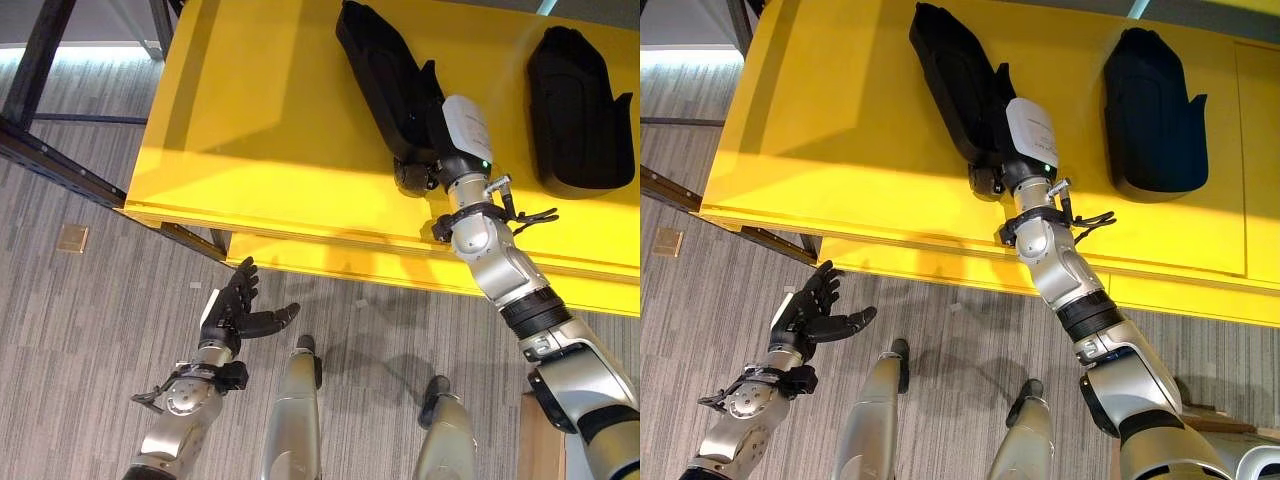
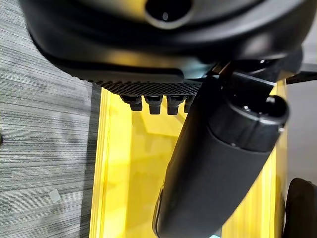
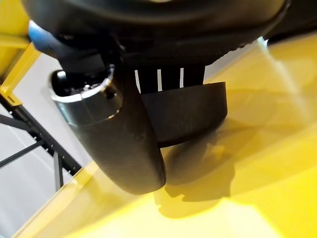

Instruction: Move parts from the plastic box to the shelf.

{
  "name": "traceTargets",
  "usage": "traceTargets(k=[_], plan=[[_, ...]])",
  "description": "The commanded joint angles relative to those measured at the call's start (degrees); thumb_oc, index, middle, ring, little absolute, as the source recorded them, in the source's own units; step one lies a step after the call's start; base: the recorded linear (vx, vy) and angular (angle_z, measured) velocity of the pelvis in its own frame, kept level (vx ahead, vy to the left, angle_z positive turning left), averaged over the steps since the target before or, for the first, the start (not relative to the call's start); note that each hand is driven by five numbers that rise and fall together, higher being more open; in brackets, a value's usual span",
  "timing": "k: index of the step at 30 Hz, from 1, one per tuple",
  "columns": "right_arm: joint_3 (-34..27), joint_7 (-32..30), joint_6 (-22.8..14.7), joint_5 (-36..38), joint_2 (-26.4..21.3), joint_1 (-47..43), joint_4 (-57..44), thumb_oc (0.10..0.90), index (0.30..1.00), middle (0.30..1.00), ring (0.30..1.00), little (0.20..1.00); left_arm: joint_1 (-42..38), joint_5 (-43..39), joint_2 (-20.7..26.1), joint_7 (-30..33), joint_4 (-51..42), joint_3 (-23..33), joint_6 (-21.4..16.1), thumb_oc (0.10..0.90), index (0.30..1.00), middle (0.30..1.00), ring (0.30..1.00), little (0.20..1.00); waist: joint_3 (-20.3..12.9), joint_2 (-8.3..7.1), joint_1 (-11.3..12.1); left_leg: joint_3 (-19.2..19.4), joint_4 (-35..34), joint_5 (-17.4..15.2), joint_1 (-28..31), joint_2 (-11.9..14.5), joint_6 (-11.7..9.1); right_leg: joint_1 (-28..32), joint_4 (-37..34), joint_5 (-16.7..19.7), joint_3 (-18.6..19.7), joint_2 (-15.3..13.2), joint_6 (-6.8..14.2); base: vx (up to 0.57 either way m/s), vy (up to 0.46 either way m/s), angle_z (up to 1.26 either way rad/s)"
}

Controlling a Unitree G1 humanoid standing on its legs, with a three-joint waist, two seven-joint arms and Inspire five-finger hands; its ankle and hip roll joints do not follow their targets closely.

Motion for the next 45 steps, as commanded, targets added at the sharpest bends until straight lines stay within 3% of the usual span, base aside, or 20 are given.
traceTargets(k=[1,7,8,9,11,12,14,16,17,19,20,23,25,27,28,29,31,33,34,45], plan=[[-5.4,-4.9,-2.2,-2.6,-2.9,-1.5,-6.9,0.400,0.300,0.300,0.300,0.300,-0.7,2.3,2.2,-0.1,-6.0,0.9,-4.3,0.900,1.000,1.000,1.000,1.000,-2.3,0.51,0.0,-0.7,-1.0,1.5,-0.4,1.8,0.5,-0.4,5.4,-1.0,1.1,1.3,-3.5,0.00,0.000,0.00],[-7.4,-6.4,-2.5,-2.9,-2.4,0.2,-9.5,0.400,0.300,0.300,0.300,0.300,-0.5,2.9,2.3,0.1,-6.3,1.1,-4.3,0.900,1.000,1.000,1.000,1.000,-2.5,0.78,-0.3,-0.4,-0.7,1.4,-0.7,2.0,0.5,-1.1,5.5,-1.1,1.5,1.4,-3.5,0.01,-0.017,-0.04],[-7.4,-6.7,-2.5,-2.9,-2.2,0.1,-9.1,0.400,0.300,0.300,0.300,0.300,-0.5,2.8,2.2,0.1,-6.2,1.0,-4.4,0.900,1.000,1.000,1.000,1.000,-2.7,0.77,-0.2,-0.6,-0.2,-0.2,-0.3,2.1,0.1,-0.6,6.0,-2.4,1.7,1.5,-3.1,0.00,0.000,0.00],[-7.6,-7.0,-2.6,-2.7,-2.1,0.1,-8.8,0.400,0.300,0.300,0.300,0.300,-0.6,2.8,2.3,0.0,-6.2,1.0,-4.5,0.900,1.000,1.000,1.000,1.000,-2.6,0.93,-0.3,-0.4,-0.6,1.3,-0.8,2.0,0.6,-1.2,5.6,-1.1,1.4,1.5,-3.5,0.00,0.000,0.00],[-7.8,-7.1,-2.6,-2.8,-2.2,0.1,-9.7,0.400,0.300,0.300,0.300,0.300,-0.5,2.9,2.3,0.0,-6.2,1.0,-4.5,0.900,1.000,1.000,1.000,1.000,-2.8,0.91,-0.3,-0.3,-0.5,1.3,-1.0,2.0,0.5,-1.2,5.6,-1.1,1.4,1.4,-3.5,0.01,-0.013,0.00],[-7.8,-7.1,-2.6,-2.8,-2.1,0.2,-9.7,0.400,0.300,0.300,0.300,0.300,-0.5,2.9,2.3,0.0,-6.1,1.0,-4.5,0.900,1.000,1.000,1.000,1.000,-2.9,0.84,-0.3,-0.5,0.0,-0.3,-0.4,2.1,0.1,-0.7,6.0,-2.4,1.7,1.6,-3.1,0.00,0.000,0.00],[-7.9,-7.3,-2.8,-2.7,-2.0,0.2,-9.6,0.400,0.300,0.300,0.300,0.300,-0.5,3.0,2.4,0.1,-6.3,1.1,-4.4,0.900,1.000,1.000,1.000,1.000,-2.9,0.88,-0.4,-0.4,-0.3,1.2,-1.2,1.9,0.6,-1.3,5.7,-1.2,1.5,1.4,-3.5,-0.03,0.005,0.00],[-7.8,-7.3,-2.9,-2.6,-1.8,0.3,-9.6,0.400,0.300,0.300,0.300,0.300,-0.5,3.2,2.4,0.2,-6.1,1.1,-4.5,0.900,1.000,1.000,1.000,1.000,-2.9,0.90,-0.5,-0.5,-0.1,1.1,-1.3,1.9,0.6,-1.4,5.9,-1.3,1.4,1.4,-3.5,0.04,-0.017,-0.01],[-7.5,-7.3,-2.8,-2.5,-1.5,0.2,-9.3,0.400,0.300,0.300,0.300,0.300,-0.5,3.2,2.4,0.3,-6.1,1.0,-4.4,0.900,1.000,1.000,1.000,1.000,-3.1,0.78,-0.5,-0.7,0.4,-0.5,-0.9,2.0,0.2,-0.8,6.3,-2.5,1.7,1.5,-3.2,0.09,-0.031,0.00],[-7.4,-7.3,-2.8,-2.5,-1.3,0.3,-9.2,0.400,0.300,0.300,0.300,0.300,-0.5,3.2,2.3,0.3,-6.2,1.1,-4.5,0.900,1.000,1.000,1.000,1.000,-2.9,0.86,-0.5,-0.7,0.0,1.0,-1.5,1.9,0.6,-1.3,5.9,-1.3,1.5,1.4,-3.5,0.00,0.000,0.00],[-7.5,-7.2,-2.8,-2.4,-1.3,0.5,-9.4,0.400,0.300,0.300,0.300,0.300,-0.4,3.3,2.3,0.4,-6.2,1.3,-4.5,0.900,1.000,1.000,1.000,1.000,-3.2,0.77,-0.6,-0.8,0.3,-0.5,-0.9,2.0,0.2,-0.8,6.3,-2.5,1.8,1.5,-3.1,0.00,0.000,0.00],[-7.7,-7.2,-2.9,-2.0,-0.6,1.1,-9.9,0.400,0.300,0.300,0.300,0.300,-0.3,3.4,2.2,0.6,-6.4,1.3,-4.4,0.900,1.000,1.000,1.000,1.000,-3.0,0.84,-0.7,-0.6,0.1,0.9,-1.6,1.9,0.7,-1.5,6.0,-1.3,1.6,1.4,-3.6,-0.02,0.006,0.00],[-7.5,-7.3,-2.9,-1.8,-0.3,1.2,-9.7,0.400,0.300,0.300,0.300,0.300,-0.3,3.4,2.2,0.8,-6.3,1.4,-4.5,0.900,1.000,1.000,1.000,1.000,-3.2,0.84,-0.7,-0.8,0.6,-0.7,-1.2,2.0,0.3,-1.0,6.4,-2.5,1.8,1.5,-3.1,0.04,-0.010,0.00],[-7.4,-7.2,-2.9,-1.7,-0.1,1.2,-9.6,0.400,0.300,0.300,0.300,0.300,-0.2,3.5,2.2,0.8,-6.3,1.4,-4.5,0.900,1.000,1.000,1.000,1.000,-3.0,0.92,-0.6,-0.6,0.2,0.9,-1.8,1.9,0.7,-1.6,6.0,-1.3,1.5,1.3,-3.5,-0.04,0.009,0.00],[-7.3,-7.2,-2.9,-1.7,-0.1,1.2,-9.6,0.400,0.300,0.300,0.300,0.300,-0.2,3.5,2.2,0.8,-6.2,1.4,-4.5,0.900,1.000,1.000,1.000,1.000,-3.2,0.84,-0.6,-0.8,0.6,-0.7,-1.3,2.0,0.3,-1.1,6.4,-2.5,1.7,1.5,-3.1,0.00,0.000,0.00],[-7.2,-7.2,-2.9,-1.7,0.0,1.1,-9.5,0.400,0.300,0.300,0.300,0.300,-0.2,3.4,2.2,0.9,-6.2,1.4,-4.5,0.900,1.000,1.000,1.000,1.000,-3.0,0.94,-0.6,-0.6,0.2,0.8,-1.8,1.9,0.8,-1.5,6.0,-1.2,1.5,1.3,-3.5,0.08,-0.018,0.00],[-7.0,-7.1,-2.9,-1.5,0.4,1.1,-9.3,0.400,0.300,0.300,0.300,0.300,-0.1,3.4,2.1,1.0,-6.1,1.5,-4.6,0.900,1.000,1.000,1.000,1.000,-3.2,0.80,-0.5,-0.7,0.6,-0.7,-1.5,1.9,0.4,-1.1,6.2,-2.4,1.6,1.4,-3.0,0.00,0.000,0.00],[-6.7,-6.9,-3.1,-1.2,0.7,1.0,-9.1,0.400,0.300,0.300,0.300,0.300,0.1,3.3,2.0,1.2,-6.1,1.5,-4.7,0.900,1.000,1.000,1.000,1.000,-2.9,0.90,-0.4,-0.5,0.3,0.8,-2.0,1.7,0.8,-1.6,5.8,-1.1,1.3,1.2,-3.4,-0.04,0.017,0.00],[-6.5,-6.8,-3.1,-1.0,0.8,1.1,-8.8,0.400,0.300,0.300,0.300,0.300,0.1,3.3,2.0,1.2,-6.1,1.6,-4.7,0.900,1.000,1.000,1.000,1.000,-3.1,0.82,-0.4,-0.7,0.7,-0.7,-1.5,1.7,0.4,-1.0,6.2,-2.3,1.6,1.3,-3.0,0.09,-0.012,-0.01],[-4.5,-4.9,-3.3,-0.3,3.2,3.6,-8.6,0.400,0.300,0.300,0.300,0.300,0.2,3.4,1.5,2.0,-5.9,1.8,-4.6,0.900,1.000,1.000,1.000,1.000,-2.4,0.58,-0.3,-0.6,0.7,-0.8,-1.5,1.8,0.5,-1.0,6.2,-2.3,1.6,1.3,-3.0,0.01,-0.001,0.00]])
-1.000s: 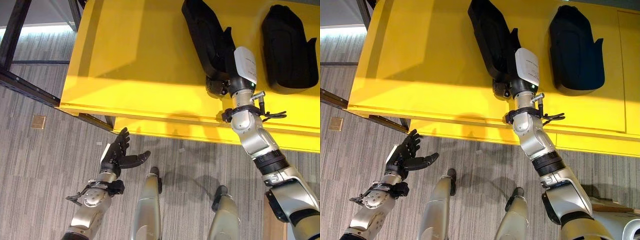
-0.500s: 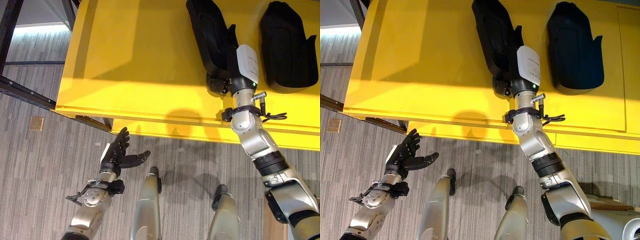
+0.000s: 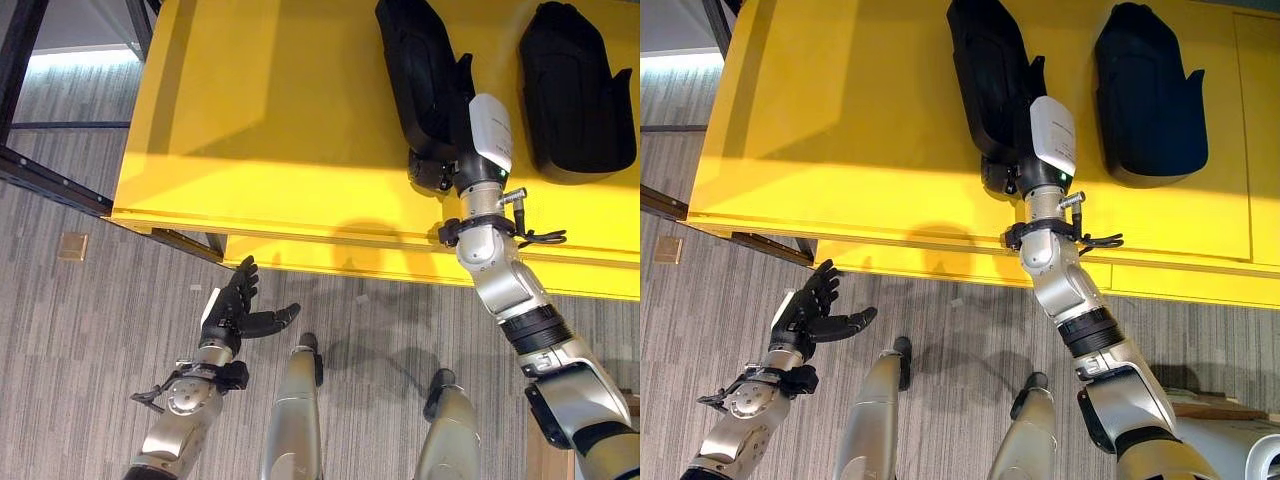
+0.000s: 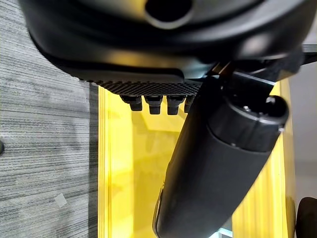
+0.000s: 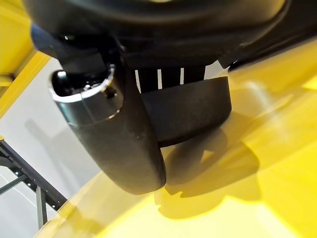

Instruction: Move parts from the plastic box to the shelf.

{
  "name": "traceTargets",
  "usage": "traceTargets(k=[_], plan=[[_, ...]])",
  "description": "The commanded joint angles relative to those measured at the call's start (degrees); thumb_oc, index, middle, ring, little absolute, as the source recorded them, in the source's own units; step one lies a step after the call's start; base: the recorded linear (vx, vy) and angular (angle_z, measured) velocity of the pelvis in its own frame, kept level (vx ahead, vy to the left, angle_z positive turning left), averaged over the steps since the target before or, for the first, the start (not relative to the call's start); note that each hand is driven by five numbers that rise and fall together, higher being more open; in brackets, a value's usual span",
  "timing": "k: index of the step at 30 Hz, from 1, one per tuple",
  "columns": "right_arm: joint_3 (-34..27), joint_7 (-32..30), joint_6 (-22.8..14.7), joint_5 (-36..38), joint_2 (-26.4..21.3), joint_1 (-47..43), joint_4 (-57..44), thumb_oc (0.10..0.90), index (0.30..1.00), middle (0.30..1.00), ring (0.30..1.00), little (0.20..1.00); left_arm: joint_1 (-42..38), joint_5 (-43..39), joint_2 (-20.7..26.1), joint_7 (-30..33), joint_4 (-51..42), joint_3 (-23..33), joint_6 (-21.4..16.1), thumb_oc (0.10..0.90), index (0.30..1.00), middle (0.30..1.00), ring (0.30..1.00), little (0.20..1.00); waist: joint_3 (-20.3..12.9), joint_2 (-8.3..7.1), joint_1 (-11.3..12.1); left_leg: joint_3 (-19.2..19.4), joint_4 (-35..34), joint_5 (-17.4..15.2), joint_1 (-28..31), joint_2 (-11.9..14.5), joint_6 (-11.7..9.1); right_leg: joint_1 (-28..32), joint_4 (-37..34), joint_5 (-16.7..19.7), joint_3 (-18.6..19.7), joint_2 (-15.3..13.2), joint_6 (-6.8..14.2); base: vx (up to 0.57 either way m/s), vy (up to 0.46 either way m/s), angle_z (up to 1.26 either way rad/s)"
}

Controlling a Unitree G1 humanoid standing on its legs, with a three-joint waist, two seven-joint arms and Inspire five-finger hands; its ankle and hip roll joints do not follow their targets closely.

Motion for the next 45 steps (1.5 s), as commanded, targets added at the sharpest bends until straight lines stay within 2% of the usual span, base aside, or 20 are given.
traceTargets(k=[1,34,35,36,37,38,39,45], plan=[[-0.4,-0.4,-4.0,1.1,0.8,-1.0,-3.6,0.400,0.300,0.300,0.300,0.300,-0.1,1.3,1.7,0.9,-5.9,1.6,-4.5,0.900,1.000,1.000,1.000,1.000,-2.9,-0.51,0.9,-1.2,-0.6,0.0,-0.3,1.6,0.4,1.5,3.3,-0.8,0.2,1.7,-3.0,0.00,0.000,0.00],[2.3,2.9,-4.7,6.5,3.5,0.0,-2.7,0.410,0.314,0.314,0.314,0.314,0.3,1.9,0.7,2.0,-5.2,2.5,-4.1,0.900,1.000,1.000,1.000,1.000,-2.2,-1.53,0.9,-0.8,-0.8,0.0,-0.3,1.9,0.4,1.4,3.1,-0.7,0.4,1.9,-3.1,0.00,0.000,0.00],[2.5,3.1,-4.8,6.8,3.6,0.0,-2.7,0.494,0.432,0.432,0.432,0.432,0.3,1.9,0.7,2.1,-5.2,2.6,-4.2,0.900,1.000,1.000,1.000,1.000,-2.1,-1.57,1.0,-0.8,-0.8,0.1,-0.4,1.9,0.4,1.3,3.2,-0.6,0.4,1.8,-3.1,0.00,0.000,0.00],[2.5,3.1,-4.8,6.8,3.6,0.0,-2.7,0.494,0.432,0.432,0.432,0.432,0.3,1.9,0.7,2.1,-5.2,2.6,-4.2,0.900,1.000,1.000,1.000,1.000,-2.1,-1.57,1.0,-0.8,-0.8,0.1,-0.4,1.9,0.4,1.3,3.2,-0.6,0.4,1.8,-3.1,0.00,0.000,0.00],[2.7,3.5,-4.9,7.6,4.0,0.0,-2.6,0.602,0.583,0.583,0.583,0.583,0.3,1.9,0.7,2.2,-5.2,2.5,-4.1,0.900,1.000,1.000,1.000,1.000,-2.0,-1.66,1.0,-0.8,-1.1,0.2,-0.3,1.9,0.4,1.3,3.1,-0.6,0.4,1.9,-3.1,0.00,0.000,0.00],[3.0,3.8,-4.9,8.1,4.1,0.0,-2.5,0.839,0.915,0.915,0.915,0.915,0.3,2.0,0.7,2.2,-5.2,2.5,-4.0,0.900,1.000,1.000,1.000,1.000,-2.1,-1.71,1.0,-0.7,-1.1,0.2,-0.3,1.8,0.4,1.2,3.1,-0.6,0.4,1.9,-3.1,0.00,0.000,0.00],[3.0,4.0,-4.9,8.4,4.2,0.0,-2.6,0.900,1.000,1.000,1.000,1.000,0.3,2.0,0.7,2.2,-5.2,2.6,-3.9,0.900,1.000,1.000,1.000,1.000,-2.1,-1.74,1.0,-0.7,-1.1,0.2,-0.3,1.8,0.4,1.2,3.1,-0.6,0.4,1.8,-3.1,0.00,0.000,0.00],[3.0,4.5,-5.2,10.4,4.4,-0.1,-3.7,0.900,1.000,1.000,1.000,1.000,0.2,2.1,0.5,2.2,-5.0,2.6,-3.6,0.900,1.000,1.000,1.000,1.000,-2.1,-1.97,1.0,-0.8,-1.0,0.1,-0.4,1.8,0.4,1.1,3.2,-0.6,0.4,1.9,-3.2,0.00,0.000,0.00]])
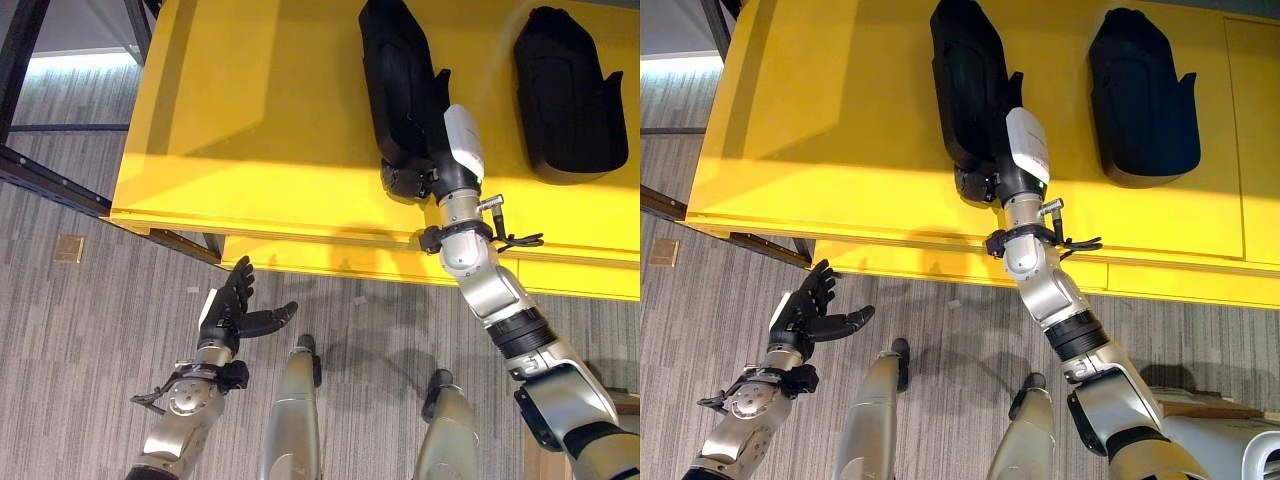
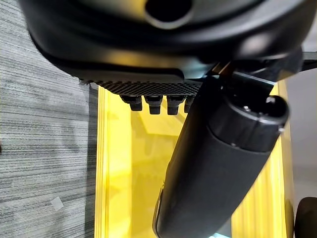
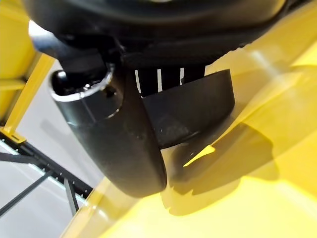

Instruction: Move parts from the plastic box to the shelf.

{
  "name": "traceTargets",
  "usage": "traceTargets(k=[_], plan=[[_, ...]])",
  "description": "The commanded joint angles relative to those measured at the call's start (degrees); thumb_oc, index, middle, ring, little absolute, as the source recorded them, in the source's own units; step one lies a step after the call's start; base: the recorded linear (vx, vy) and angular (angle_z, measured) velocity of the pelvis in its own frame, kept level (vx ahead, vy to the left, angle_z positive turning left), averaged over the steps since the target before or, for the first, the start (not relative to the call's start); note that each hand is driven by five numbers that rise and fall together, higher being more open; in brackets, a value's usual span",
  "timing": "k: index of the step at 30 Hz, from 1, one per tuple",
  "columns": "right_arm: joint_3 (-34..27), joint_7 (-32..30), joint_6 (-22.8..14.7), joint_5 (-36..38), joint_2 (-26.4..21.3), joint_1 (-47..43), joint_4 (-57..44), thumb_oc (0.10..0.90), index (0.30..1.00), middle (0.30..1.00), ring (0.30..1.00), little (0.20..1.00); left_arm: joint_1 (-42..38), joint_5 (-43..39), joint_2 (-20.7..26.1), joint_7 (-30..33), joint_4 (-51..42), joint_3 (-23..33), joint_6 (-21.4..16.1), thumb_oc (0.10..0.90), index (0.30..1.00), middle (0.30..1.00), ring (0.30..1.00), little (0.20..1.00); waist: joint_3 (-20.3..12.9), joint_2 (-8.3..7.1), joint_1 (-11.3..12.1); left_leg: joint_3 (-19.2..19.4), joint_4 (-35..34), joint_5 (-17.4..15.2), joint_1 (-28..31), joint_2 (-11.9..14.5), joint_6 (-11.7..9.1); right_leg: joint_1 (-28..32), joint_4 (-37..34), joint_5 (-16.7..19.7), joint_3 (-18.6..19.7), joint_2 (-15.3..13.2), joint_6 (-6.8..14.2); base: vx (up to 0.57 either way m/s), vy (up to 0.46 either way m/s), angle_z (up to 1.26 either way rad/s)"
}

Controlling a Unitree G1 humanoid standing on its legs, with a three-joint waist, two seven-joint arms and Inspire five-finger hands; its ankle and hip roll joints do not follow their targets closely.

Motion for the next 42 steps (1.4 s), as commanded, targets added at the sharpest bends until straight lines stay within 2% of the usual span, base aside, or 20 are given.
traceTargets(k=[1,9,16,17,18,19,23,24,25,26,42], plan=[[0.2,1.4,-3.1,3.8,1.8,-0.2,-4.2,0.900,1.000,1.000,1.000,1.000,0.0,2.1,1.0,0.8,-5.0,2.5,-3.5,0.900,1.000,1.000,1.000,1.000,-1.7,-1.37,1.2,-0.7,-1.3,0.2,-0.3,1.8,0.4,1.0,3.2,-0.5,0.3,1.8,-3.1,0.00,0.000,0.00],[-0.1,2.1,-4.4,6.4,1.6,0.2,-9.2,0.900,1.000,1.000,1.000,1.000,0.0,2.6,0.7,0.9,-5.0,2.7,-3.1,0.900,1.000,1.000,1.000,1.000,-1.6,-1.70,0.9,-0.5,-1.5,0.2,-0.1,2.1,0.3,0.9,3.2,-0.5,0.6,1.9,-3.1,0.00,0.000,0.00],[-0.7,1.9,-4.4,5.4,0.6,0.6,-11.7,0.900,1.000,1.000,1.000,1.000,0.0,2.7,0.6,1.1,-5.0,2.9,-2.9,0.900,1.000,1.000,1.000,1.000,-1.5,-1.98,0.6,-0.5,-1.5,0.2,-0.1,2.1,0.3,0.8,3.3,-0.6,0.7,2.0,-3.2,0.00,0.000,0.00],[-0.8,1.8,-4.2,5.0,0.5,0.5,-12.2,0.900,1.000,1.000,1.000,1.000,-0.1,2.8,0.5,1.1,-5.0,2.8,-2.9,0.900,1.000,1.000,1.000,1.000,-1.5,-2.01,0.5,-0.5,-1.4,0.2,-0.1,2.2,0.3,0.8,3.3,-0.5,0.8,2.0,-3.2,-0.09,0.023,0.00],[-1.1,1.7,-4.3,4.7,0.3,0.5,-12.7,0.900,1.000,1.000,1.000,1.000,-0.1,2.8,0.6,1.1,-5.1,2.9,-2.9,0.900,1.000,1.000,1.000,1.000,-1.4,-2.00,0.4,-0.3,-2.1,2.0,-0.7,2.0,0.8,0.2,2.8,0.9,0.5,1.9,-3.6,0.00,0.000,0.00],[-1.0,1.7,-4.3,4.7,0.3,0.5,-12.7,0.900,1.000,1.000,1.000,1.000,-0.1,2.8,0.6,1.1,-5.0,2.9,-2.8,0.900,1.000,1.000,1.000,1.000,-1.5,-2.08,0.5,-0.5,-1.7,0.4,-0.1,2.1,0.3,0.7,3.2,-0.4,0.8,2.0,-3.2,0.00,0.000,0.00],[-1.7,1.6,-4.4,3.7,-0.4,0.9,-14.8,0.900,1.000,1.000,1.000,1.000,0.0,2.8,0.4,1.3,-5.1,3.2,-2.8,0.900,1.000,1.000,1.000,1.000,-1.6,-2.25,0.4,-0.5,-1.8,0.5,-0.1,2.2,0.3,0.8,3.1,-0.3,0.8,2.1,-3.1,0.00,-0.001,0.00],[-1.7,1.6,-4.4,3.7,-0.4,0.9,-14.8,0.900,1.000,1.000,1.000,1.000,0.0,2.8,0.4,1.3,-5.2,3.2,-2.8,0.900,1.000,1.000,1.000,1.000,-1.4,-2.18,0.4,-0.3,-2.2,2.0,-0.6,2.1,0.8,0.3,2.7,0.9,0.6,2.0,-3.5,0.00,0.000,0.00],[-1.8,1.6,-4.5,2.9,-0.9,1.0,-15.7,0.900,1.000,1.000,1.000,1.000,0.1,3.1,0.4,1.2,-5.1,3.3,-2.8,0.900,1.000,1.000,1.000,1.000,-1.6,-2.35,0.3,-0.5,-1.8,0.5,0.0,2.2,0.3,0.7,3.1,-0.3,1.0,2.2,-3.1,-0.08,0.024,0.01],[-1.9,1.6,-4.5,2.7,-1.0,1.0,-16.1,0.900,1.000,1.000,1.000,1.000,0.0,3.1,0.4,1.2,-5.1,3.2,-2.8,0.900,1.000,1.000,1.000,1.000,-1.5,-2.30,0.2,-0.3,-2.4,2.1,-0.5,2.0,0.8,0.2,2.6,1.0,0.7,2.1,-3.5,0.00,0.000,0.00],[-6.5,-1.0,-6.0,-2.7,-3.1,3.6,-26.7,0.900,1.000,1.000,1.000,1.000,0.3,3.6,-0.4,2.1,-5.2,4.2,-2.6,0.900,1.000,1.000,1.000,1.000,-2.0,-2.78,-0.9,0.0,-1.9,1.8,-1.0,2.6,0.7,-0.7,3.2,0.7,1.2,2.5,-3.6,0.00,0.001,0.00]])
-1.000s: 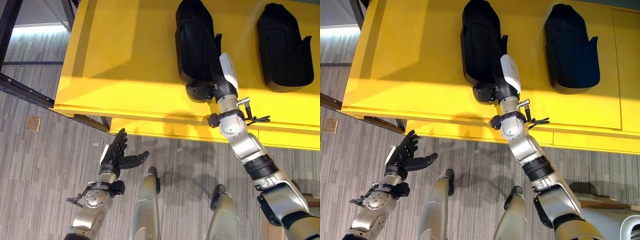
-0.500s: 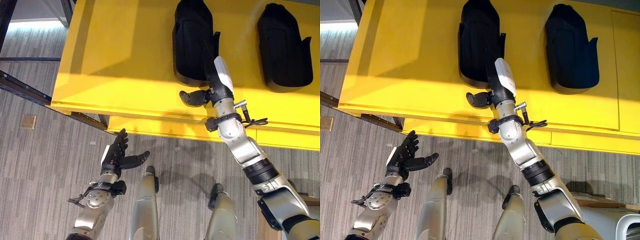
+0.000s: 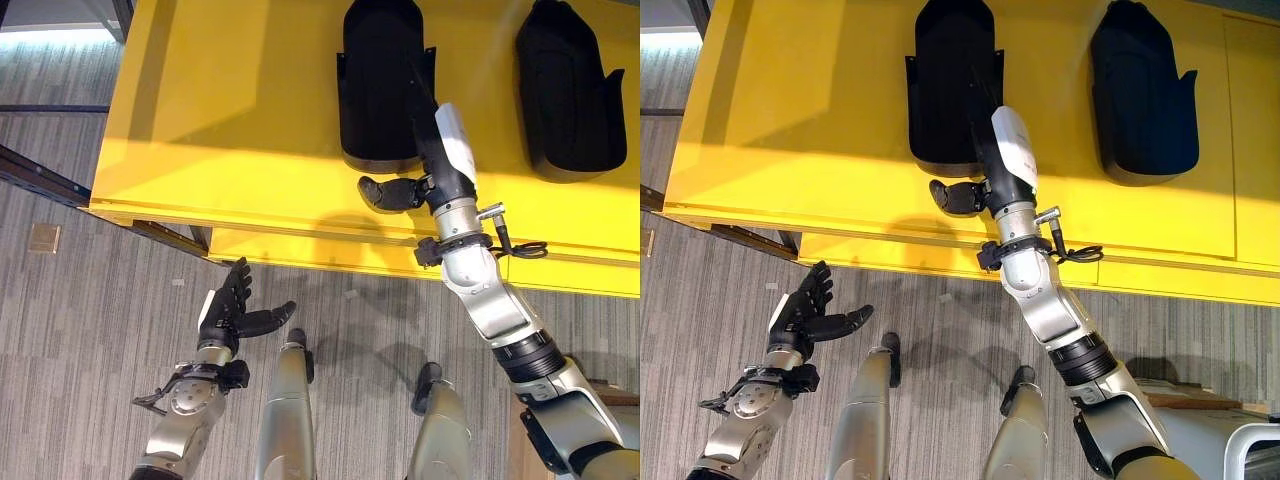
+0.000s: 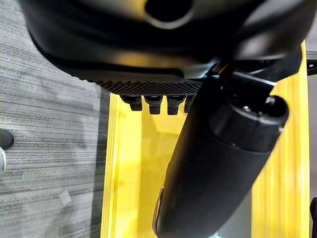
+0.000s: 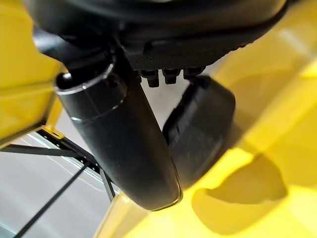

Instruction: Move parts from the plastic box to the shelf.

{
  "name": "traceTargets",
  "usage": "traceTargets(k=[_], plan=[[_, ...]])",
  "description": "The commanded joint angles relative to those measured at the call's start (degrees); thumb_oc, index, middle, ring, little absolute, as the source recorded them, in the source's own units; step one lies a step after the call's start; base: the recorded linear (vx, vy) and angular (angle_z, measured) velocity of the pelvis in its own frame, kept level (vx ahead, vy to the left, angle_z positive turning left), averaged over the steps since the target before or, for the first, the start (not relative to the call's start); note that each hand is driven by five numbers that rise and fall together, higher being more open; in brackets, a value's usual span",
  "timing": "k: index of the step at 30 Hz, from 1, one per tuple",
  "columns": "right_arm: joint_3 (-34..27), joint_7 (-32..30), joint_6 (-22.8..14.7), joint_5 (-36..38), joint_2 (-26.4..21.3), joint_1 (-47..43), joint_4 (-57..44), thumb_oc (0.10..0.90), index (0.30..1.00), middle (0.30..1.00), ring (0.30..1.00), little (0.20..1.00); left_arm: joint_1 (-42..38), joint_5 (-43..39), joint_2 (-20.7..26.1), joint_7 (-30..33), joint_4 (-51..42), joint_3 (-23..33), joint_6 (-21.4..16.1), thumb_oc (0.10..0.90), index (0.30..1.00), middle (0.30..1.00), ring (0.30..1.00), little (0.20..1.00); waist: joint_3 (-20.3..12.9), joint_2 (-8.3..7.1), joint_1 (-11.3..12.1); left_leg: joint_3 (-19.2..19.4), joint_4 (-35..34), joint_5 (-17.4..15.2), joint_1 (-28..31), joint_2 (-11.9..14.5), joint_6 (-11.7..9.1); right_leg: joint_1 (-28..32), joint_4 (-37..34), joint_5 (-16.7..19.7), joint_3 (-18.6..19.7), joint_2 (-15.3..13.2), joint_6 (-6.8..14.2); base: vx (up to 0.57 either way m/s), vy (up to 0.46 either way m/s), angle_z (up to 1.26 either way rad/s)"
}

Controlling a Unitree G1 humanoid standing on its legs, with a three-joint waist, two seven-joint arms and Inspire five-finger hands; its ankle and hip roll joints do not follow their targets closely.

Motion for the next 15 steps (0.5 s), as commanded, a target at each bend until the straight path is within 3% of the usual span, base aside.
traceTargets(k=[1,15], plan=[[-4.9,-3.8,-6.1,-3.6,-1.7,-3.2,-8.6,0.900,1.000,1.000,1.000,1.000,0.2,2.5,1.4,0.9,-5.4,2.2,-3.9,0.900,1.000,1.000,1.000,1.000,-2.7,-0.32,0.5,0.0,-2.0,1.7,0.5,2.5,0.6,0.6,3.4,0.1,1.1,2.2,-4.4,0.00,0.000,0.00],[-7.0,-8.1,-9.7,-5.7,-1.9,-3.4,-17.6,0.900,1.000,1.000,1.000,1.000,0.2,3.2,1.0,2.2,-4.8,1.8,-4.1,0.900,1.000,1.000,1.000,1.000,-4.0,-0.86,-0.3,0.0,-1.9,1.5,0.6,2.7,0.4,0.3,3.8,-0.1,1.4,2.6,-4.4,0.00,0.000,0.00]])
